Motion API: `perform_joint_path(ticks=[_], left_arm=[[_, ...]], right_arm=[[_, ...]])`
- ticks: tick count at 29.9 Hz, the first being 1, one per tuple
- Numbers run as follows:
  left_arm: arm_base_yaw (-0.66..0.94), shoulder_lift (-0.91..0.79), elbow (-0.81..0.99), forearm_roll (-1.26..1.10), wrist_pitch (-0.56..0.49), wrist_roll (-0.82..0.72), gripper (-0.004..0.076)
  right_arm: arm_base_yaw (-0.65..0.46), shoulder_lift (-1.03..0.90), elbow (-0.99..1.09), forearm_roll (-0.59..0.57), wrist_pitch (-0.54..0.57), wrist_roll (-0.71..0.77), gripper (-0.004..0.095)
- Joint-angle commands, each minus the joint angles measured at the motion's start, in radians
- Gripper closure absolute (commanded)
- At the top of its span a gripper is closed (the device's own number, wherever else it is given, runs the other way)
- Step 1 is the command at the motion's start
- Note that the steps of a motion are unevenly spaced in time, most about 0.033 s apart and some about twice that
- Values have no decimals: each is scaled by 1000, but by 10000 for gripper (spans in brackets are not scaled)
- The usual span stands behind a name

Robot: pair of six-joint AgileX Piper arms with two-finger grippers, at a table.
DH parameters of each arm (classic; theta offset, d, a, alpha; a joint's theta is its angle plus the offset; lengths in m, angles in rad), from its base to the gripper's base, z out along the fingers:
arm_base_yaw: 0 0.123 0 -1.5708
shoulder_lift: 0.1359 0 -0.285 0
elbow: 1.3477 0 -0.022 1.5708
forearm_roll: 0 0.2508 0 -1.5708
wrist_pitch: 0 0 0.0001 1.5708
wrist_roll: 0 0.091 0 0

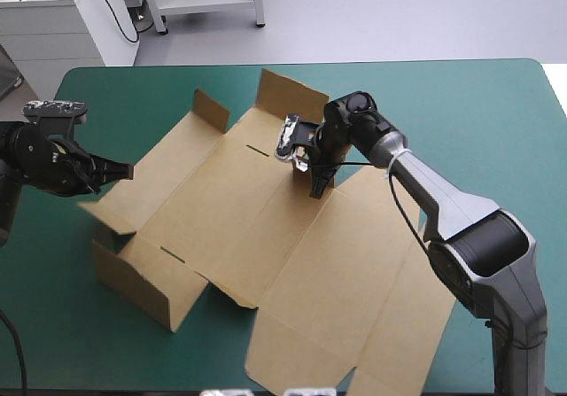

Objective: Fold the box

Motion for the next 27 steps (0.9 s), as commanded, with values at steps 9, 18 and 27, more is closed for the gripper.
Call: perform_joint_path(ticks=[9,18,27], left_arm=[[-1,-29,-32,7,-4,0,731],[-1,-29,-32,9,-4,0,731],[-1,-29,-32,9,-4,0,731]], right_arm=[[131,-56,-30,-32,-107,-243,910],[149,-56,-30,30,-64,-273,910],[149,-56,-30,8,-54,-255,910]])
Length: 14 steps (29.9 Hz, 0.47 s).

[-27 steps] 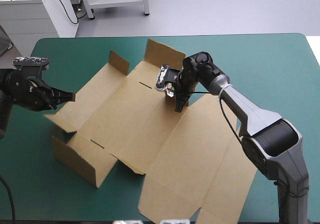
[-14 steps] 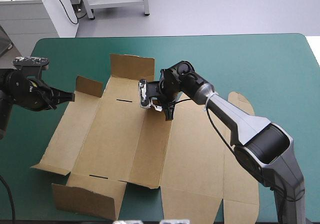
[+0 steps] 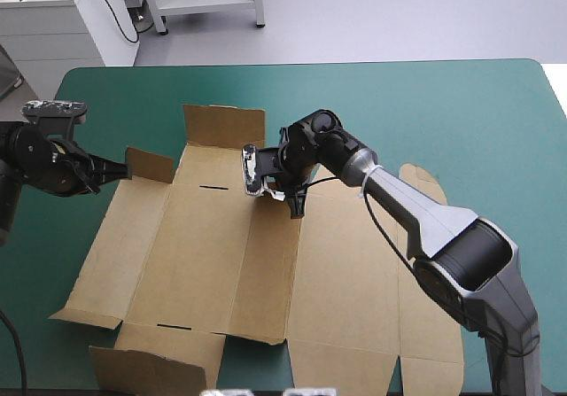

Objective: Fold the box

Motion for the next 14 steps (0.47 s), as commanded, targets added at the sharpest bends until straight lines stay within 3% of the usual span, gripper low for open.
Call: perform_joint_path(ticks=[1,6,14], left_arm=[[-1,-29,-32,2,-3,0,731],[-1,-29,-32,2,5,0,731],[-1,-29,-32,2,7,0,731]], right_arm=[[2,-56,-30,-19,-15,21,910],[2,-56,-30,-76,-32,90,862],[2,-56,-30,-92,-101,124,591]])
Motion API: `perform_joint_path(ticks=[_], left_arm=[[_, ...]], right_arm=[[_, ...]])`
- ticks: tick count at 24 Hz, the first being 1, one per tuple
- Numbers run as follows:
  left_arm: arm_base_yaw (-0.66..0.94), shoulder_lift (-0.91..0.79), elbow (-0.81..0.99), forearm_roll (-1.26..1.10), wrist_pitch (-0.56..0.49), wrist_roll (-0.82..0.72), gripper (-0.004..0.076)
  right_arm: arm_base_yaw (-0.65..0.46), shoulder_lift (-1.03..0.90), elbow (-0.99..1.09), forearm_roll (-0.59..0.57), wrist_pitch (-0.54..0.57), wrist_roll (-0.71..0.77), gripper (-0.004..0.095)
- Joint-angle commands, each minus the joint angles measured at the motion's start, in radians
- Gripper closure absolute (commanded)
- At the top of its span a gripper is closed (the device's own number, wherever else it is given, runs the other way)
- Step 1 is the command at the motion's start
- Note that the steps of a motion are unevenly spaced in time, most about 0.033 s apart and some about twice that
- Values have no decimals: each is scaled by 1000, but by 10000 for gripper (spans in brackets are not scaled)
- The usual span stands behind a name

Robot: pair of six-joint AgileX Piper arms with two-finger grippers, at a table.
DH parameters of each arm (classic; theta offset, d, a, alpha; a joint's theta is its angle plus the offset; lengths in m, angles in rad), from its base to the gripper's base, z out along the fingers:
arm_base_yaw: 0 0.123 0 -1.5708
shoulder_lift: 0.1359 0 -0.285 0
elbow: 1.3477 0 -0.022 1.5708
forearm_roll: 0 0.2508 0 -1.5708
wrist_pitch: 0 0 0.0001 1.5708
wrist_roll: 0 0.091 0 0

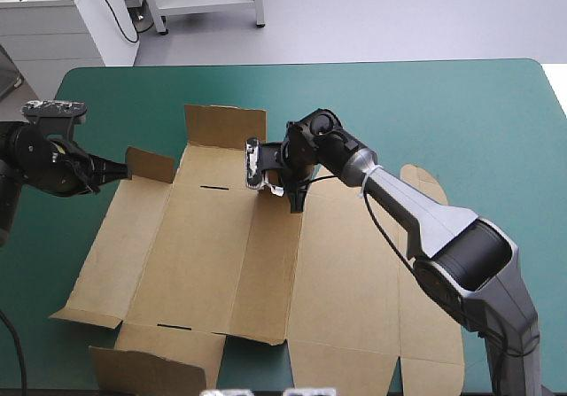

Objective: Fold the box

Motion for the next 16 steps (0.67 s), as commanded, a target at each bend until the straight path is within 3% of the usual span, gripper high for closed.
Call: perform_joint_path(ticks=[1,8,11,16], left_arm=[[-1,-29,-32,0,7,0,731],[-1,-29,-32,0,7,0,731],[-1,-29,-32,2,1,0,731],[-1,-29,-32,-1,-20,18,731]], right_arm=[[2,-56,-30,-7,-81,10,576],[2,-103,-33,-140,-76,71,585],[2,-182,-49,-304,-38,277,610],[2,-312,-49,-430,106,525,611]])
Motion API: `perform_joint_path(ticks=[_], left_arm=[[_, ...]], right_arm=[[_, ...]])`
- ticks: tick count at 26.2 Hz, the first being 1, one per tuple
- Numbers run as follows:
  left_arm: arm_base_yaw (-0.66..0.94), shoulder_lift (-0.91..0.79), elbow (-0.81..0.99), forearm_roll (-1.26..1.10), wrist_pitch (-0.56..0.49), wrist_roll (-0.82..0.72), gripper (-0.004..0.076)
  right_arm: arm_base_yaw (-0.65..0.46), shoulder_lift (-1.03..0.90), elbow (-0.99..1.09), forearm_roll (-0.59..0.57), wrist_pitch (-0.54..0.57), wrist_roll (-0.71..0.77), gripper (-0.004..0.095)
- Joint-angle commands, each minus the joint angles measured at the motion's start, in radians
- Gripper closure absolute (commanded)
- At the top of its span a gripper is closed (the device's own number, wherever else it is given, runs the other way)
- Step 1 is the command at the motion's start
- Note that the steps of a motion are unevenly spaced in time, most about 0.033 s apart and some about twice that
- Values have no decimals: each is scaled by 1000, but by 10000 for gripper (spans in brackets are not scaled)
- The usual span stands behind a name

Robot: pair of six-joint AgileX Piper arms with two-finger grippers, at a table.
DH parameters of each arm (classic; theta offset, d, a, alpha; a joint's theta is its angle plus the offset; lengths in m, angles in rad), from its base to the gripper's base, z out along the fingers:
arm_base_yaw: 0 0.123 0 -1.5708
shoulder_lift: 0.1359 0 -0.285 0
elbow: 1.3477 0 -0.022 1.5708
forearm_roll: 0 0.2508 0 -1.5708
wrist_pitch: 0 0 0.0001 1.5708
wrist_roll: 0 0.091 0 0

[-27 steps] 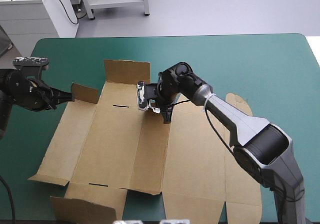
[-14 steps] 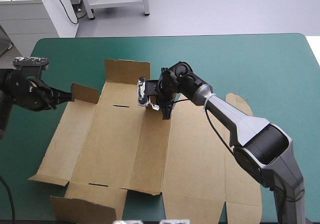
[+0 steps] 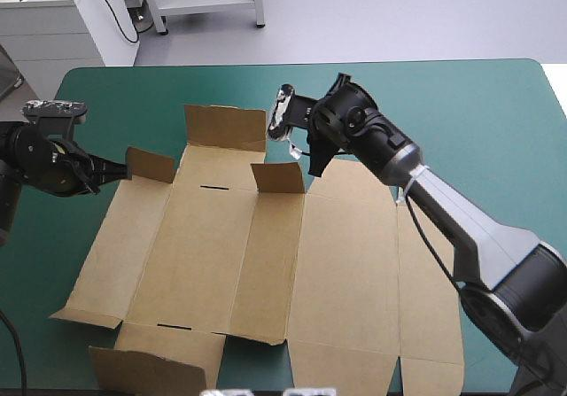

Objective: Fold the box

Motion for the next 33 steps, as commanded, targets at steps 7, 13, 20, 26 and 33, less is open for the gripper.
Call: perform_joint_path(ticks=[7,13,20,26,33], left_arm=[[-1,-97,-32,4,-16,22,731],[-1,-124,-15,12,8,22,731],[-1,-181,116,5,-40,13,731],[-1,-189,172,44,-121,6,731],[-1,-185,172,140,-118,6,729]], right_arm=[[-168,-324,-19,-13,182,381,745],[-352,-451,142,202,182,366,773],[-438,-565,462,262,59,368,781],[-438,-602,602,375,-30,371,793],[-438,-602,616,428,-109,350,794]])
